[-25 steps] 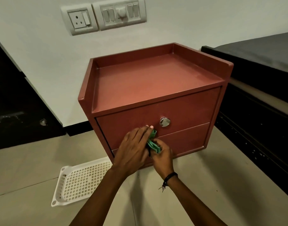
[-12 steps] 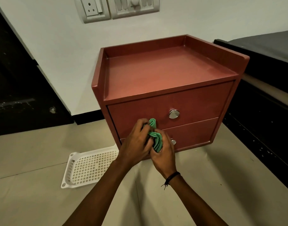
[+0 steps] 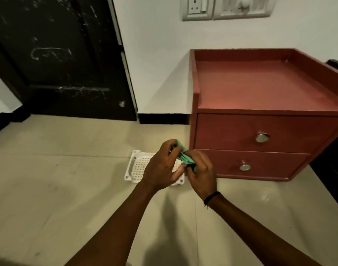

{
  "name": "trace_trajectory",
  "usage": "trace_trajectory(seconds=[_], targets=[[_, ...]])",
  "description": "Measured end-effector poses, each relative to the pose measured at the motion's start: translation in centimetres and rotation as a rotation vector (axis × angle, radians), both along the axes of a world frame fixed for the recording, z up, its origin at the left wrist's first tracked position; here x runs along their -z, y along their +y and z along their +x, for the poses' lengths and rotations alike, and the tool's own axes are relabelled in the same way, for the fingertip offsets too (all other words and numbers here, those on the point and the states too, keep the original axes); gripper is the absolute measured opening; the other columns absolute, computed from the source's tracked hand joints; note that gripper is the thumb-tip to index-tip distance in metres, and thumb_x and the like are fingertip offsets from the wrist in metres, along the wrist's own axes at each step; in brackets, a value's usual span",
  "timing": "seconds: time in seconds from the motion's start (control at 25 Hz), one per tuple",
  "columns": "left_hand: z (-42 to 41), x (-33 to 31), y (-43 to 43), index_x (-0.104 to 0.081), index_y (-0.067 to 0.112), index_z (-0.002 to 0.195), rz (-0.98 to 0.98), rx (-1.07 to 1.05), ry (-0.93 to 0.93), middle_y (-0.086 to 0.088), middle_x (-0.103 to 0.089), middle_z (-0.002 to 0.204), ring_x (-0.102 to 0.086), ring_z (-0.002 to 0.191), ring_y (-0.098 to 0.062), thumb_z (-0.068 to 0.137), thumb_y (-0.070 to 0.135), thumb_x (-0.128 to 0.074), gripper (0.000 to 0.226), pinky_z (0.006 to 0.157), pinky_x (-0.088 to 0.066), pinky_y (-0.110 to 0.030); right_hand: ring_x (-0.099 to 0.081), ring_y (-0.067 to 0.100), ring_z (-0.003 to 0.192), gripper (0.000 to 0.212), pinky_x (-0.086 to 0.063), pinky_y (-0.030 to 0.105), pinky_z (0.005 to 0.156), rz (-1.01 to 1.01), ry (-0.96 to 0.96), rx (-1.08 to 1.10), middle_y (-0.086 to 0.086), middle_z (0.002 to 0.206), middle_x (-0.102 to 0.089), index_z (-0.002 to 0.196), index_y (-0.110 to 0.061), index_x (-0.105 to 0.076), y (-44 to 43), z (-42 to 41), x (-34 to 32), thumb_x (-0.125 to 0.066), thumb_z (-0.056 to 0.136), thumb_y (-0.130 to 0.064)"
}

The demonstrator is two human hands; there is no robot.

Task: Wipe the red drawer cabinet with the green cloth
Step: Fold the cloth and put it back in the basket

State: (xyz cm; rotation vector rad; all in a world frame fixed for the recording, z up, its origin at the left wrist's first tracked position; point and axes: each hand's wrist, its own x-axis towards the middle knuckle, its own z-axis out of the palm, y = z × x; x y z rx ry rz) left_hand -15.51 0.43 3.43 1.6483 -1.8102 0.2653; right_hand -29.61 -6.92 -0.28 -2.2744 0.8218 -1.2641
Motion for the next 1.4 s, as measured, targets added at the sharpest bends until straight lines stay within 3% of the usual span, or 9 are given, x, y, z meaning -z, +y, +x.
trace_trajectory(seconds=[0.2,0.32,0.4,0.56,0.72,0.88,1.12,1.28,1.4], targets=[[4.0,1.4,2.4,-0.059,0.003,0.107,0.19,-0.155,-0.067,-0.012,-0.054,0.121,-0.062,0.088,-0.024,0.08,0.001,-0.068,0.029,0.056,-0.039,-0.023,-0.055,0.021,0.103,0.043,-0.052,0.038,0.082,-0.085,0.309,-0.079,0.001,0.116,-0.062,0.119,-0.015,-0.063,-0.5,4.0,1.1,-0.064,0.079,0.001],[6.8,2.8,2.2,-0.06,0.007,0.095,0.217,-0.27,-0.199,-0.008,-0.057,0.1,-0.056,0.067,-0.023,0.072,0.001,-0.076,0.029,0.046,-0.029,-0.027,-0.05,0.023,0.093,0.042,-0.047,0.037,0.072,-0.19,0.416,0.019,0.001,0.111,-0.059,0.12,-0.021,-0.063,-0.7,6.6,2.9,-0.067,0.08,-0.008],[7.8,4.0,2.5,-0.059,0.009,0.101,0.29,-0.31,-0.168,-0.006,-0.055,0.106,-0.058,0.072,-0.026,0.073,0.002,-0.072,0.032,0.045,-0.034,-0.029,-0.052,0.024,0.087,0.041,-0.046,0.036,0.067,-0.215,0.429,-0.03,0.002,0.103,-0.061,0.118,-0.02,-0.065,-0.6,8.0,4.4,-0.066,0.079,-0.008],[10.8,5.4,3.7,-0.038,0.023,0.144,0.493,-0.461,-0.078,0.002,-0.035,0.148,-0.06,0.105,-0.024,0.084,0.015,-0.068,0.068,0.069,-0.052,-0.038,-0.052,0.025,0.085,0.037,-0.046,0.037,0.062,-0.129,0.503,-0.058,0.001,0.089,-0.059,0.11,-0.018,-0.067,-3.6,11.2,8.6,-0.067,0.074,-0.007],[14.0,7.1,6.5,-0.03,0.021,0.149,0.498,-0.545,-0.115,-0.005,-0.032,0.155,-0.055,0.122,-0.028,0.088,0.031,-0.065,0.071,0.088,-0.053,-0.041,-0.052,0.027,0.082,0.031,-0.042,0.036,0.061,-0.152,0.682,-0.047,0.002,0.085,-0.058,0.094,-0.017,-0.067,-5.5,14.1,12.2,-0.074,0.066,-0.005],[15.6,8.6,7.6,-0.021,0.015,0.155,0.493,-0.551,-0.169,-0.011,-0.022,0.163,-0.034,0.144,-0.031,0.094,0.047,-0.056,0.077,0.114,-0.036,-0.048,-0.052,0.029,0.084,0.034,-0.043,0.039,0.066,-0.169,0.806,-0.067,0.004,0.088,-0.06,0.091,-0.016,-0.067,-4.9,15.5,15.9,-0.075,0.062,-0.001],[15.0,8.5,6.4,-0.015,0.014,0.157,0.433,-0.552,-0.121,-0.011,-0.013,0.166,-0.025,0.149,-0.031,0.096,0.046,-0.053,0.079,0.118,-0.029,-0.05,-0.062,0.03,0.089,0.025,-0.051,0.036,0.067,0.007,0.905,-0.151,0.008,0.091,-0.062,0.094,-0.011,-0.071,-4.4,16.7,17.8,-0.07,0.069,-0.003],[14.6,9.1,5.7,-0.017,0.014,0.156,0.489,-0.511,-0.152,-0.012,-0.019,0.164,-0.028,0.148,-0.032,0.096,0.041,-0.052,0.075,0.116,-0.031,-0.05,-0.057,0.031,0.098,0.03,-0.049,0.039,0.074,0.047,0.884,-0.222,0.011,0.102,-0.06,0.109,-0.009,-0.067,-4.7,16.2,17.7,-0.057,0.084,-0.024],[14.1,9.4,5.4,-0.021,0.014,0.154,0.535,-0.474,-0.133,-0.012,-0.026,0.161,-0.032,0.145,-0.031,0.093,0.038,-0.056,0.074,0.115,-0.034,-0.05,-0.057,0.033,0.098,0.032,-0.046,0.038,0.073,0.025,0.905,-0.223,0.012,0.103,-0.06,0.113,-0.008,-0.065,-3.9,15.8,17.3,-0.053,0.086,-0.021]])
